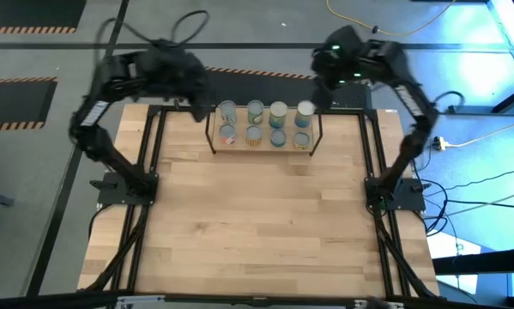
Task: Pick and place cans onto a shelf
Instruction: Return to Home Position
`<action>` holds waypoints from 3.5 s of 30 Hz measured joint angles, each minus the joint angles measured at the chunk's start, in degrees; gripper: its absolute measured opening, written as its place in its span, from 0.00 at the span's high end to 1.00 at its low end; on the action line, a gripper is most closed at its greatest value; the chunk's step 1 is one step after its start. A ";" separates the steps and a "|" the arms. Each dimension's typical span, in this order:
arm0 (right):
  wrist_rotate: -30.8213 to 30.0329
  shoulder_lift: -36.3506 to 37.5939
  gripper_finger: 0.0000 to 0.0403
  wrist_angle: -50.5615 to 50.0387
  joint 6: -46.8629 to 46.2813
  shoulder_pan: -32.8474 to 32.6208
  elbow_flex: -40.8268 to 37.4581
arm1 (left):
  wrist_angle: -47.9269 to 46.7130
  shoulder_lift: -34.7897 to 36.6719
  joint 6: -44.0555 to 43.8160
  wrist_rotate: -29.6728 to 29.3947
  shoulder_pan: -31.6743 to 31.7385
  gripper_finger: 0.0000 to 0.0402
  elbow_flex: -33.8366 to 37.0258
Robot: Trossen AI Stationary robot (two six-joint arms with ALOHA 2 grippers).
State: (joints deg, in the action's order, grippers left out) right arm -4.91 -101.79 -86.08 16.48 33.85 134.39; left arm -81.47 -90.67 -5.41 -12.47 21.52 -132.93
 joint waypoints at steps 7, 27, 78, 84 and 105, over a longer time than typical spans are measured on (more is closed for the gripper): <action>0.00 11.63 0.91 -3.62 -2.85 -0.76 0.00 | -5.78 8.64 -0.24 -0.04 -3.03 1.00 -0.02; 4.34 38.78 0.96 -3.82 -7.09 -2.67 -4.33 | -8.61 35.91 1.92 1.35 -8.35 1.00 7.10; 8.01 96.10 0.95 19.64 -17.31 -2.47 -67.01 | 16.73 90.38 12.02 12.24 -8.04 1.00 61.16; 8.02 96.03 0.97 28.37 -14.45 -2.47 -76.79 | 23.13 90.38 13.14 12.22 -8.03 1.00 69.27; 16.02 96.03 0.99 68.13 -11.68 -2.49 -108.90 | 50.70 90.31 12.58 16.44 -8.04 1.00 95.58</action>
State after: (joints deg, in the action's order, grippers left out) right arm 11.11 -5.76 -17.96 4.80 31.35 25.49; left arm -30.77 -0.36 7.17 3.97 13.47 -37.35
